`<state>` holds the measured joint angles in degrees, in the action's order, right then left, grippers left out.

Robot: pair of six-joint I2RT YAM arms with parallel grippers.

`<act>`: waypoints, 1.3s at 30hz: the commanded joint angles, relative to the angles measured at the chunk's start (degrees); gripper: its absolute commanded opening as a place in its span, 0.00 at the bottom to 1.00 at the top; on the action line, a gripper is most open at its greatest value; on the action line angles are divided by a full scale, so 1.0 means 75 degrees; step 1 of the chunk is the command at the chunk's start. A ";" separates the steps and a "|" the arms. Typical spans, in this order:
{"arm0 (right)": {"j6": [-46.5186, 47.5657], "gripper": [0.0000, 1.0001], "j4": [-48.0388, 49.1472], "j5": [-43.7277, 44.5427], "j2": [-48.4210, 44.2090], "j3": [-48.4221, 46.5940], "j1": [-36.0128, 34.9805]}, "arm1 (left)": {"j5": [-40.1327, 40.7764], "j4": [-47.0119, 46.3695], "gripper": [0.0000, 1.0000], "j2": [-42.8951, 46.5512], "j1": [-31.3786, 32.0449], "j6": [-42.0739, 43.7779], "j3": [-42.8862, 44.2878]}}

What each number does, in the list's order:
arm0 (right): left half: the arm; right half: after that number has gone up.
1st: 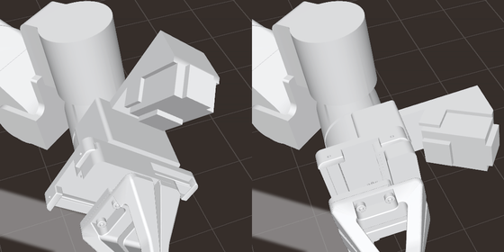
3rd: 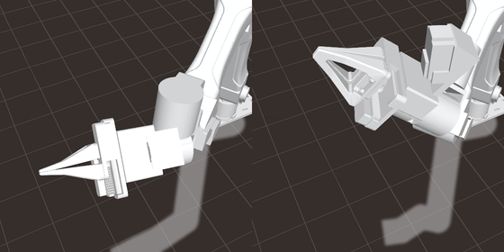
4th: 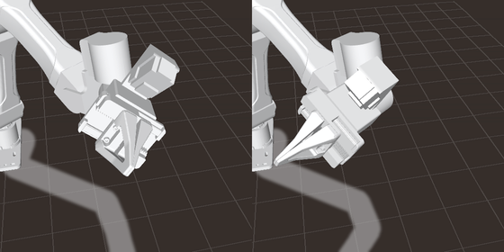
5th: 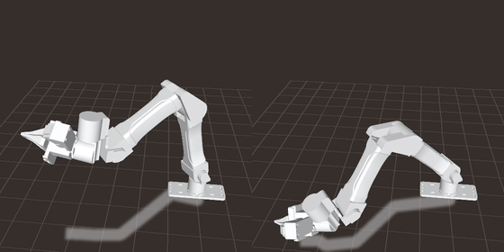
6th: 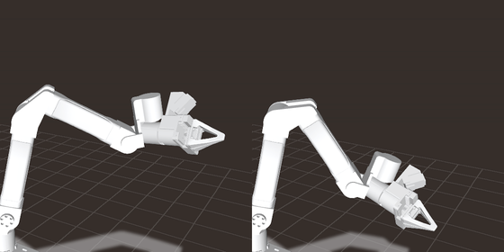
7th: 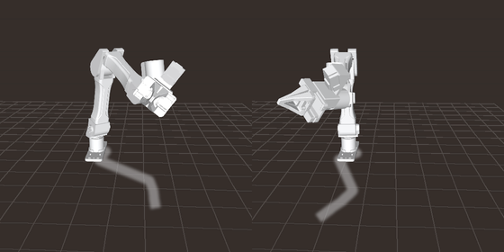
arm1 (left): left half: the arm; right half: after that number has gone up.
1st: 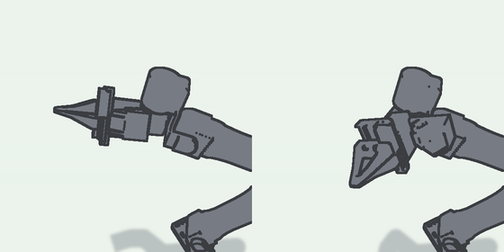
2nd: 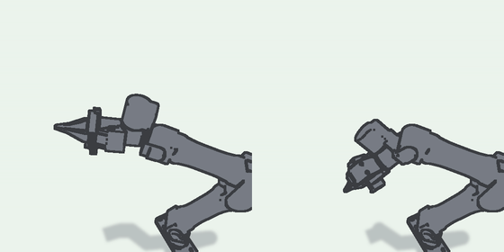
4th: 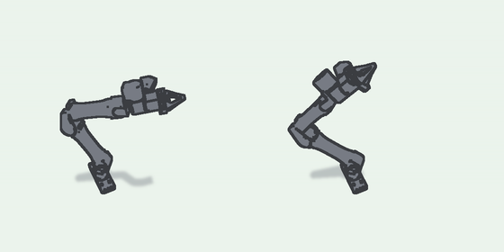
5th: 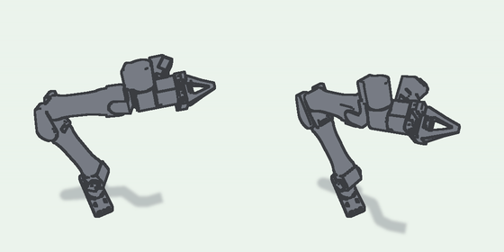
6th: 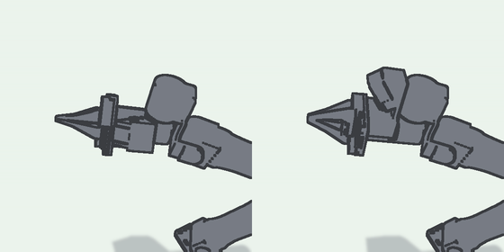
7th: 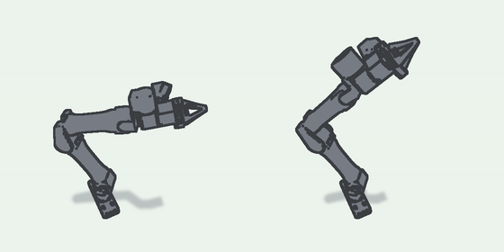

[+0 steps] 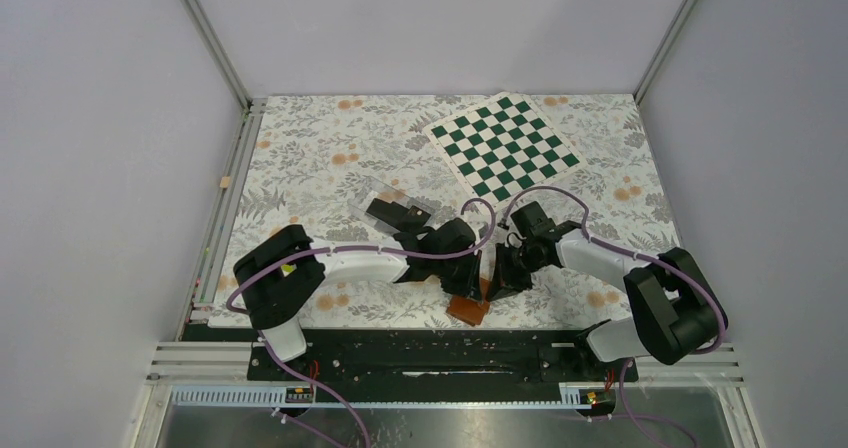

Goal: Put the credit cards into the card holder
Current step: Close the card holder at the center of the board.

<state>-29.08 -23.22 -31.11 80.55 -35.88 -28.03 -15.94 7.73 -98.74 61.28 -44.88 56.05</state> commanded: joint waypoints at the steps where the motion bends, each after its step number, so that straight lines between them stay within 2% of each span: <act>1: 0.0143 0.00 0.0184 -0.0241 -0.0125 0.0116 -0.0036 | 0.0225 0.0107 0.00 -0.0098 -0.0037 0.0324 0.0436; 11: 0.0025 0.00 0.0432 -0.0306 0.0044 -0.0071 -0.0034 | 0.0324 0.0420 0.00 -0.0376 -0.0041 0.0465 0.0619; 21: 0.0022 0.00 0.0516 -0.0062 0.1268 -0.0410 -0.0104 | 0.0500 0.0459 0.00 -0.0172 -0.0126 0.0578 0.0544; 39: 0.0331 0.00 0.0134 0.0140 0.1139 -0.0483 -0.0147 | 0.0426 0.0706 0.00 -0.0565 -0.0448 0.0951 0.0793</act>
<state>-29.15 -20.05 -33.89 88.77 -38.76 -28.25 -14.37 14.15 -101.56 59.16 -39.29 60.01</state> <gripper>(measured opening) 0.016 0.009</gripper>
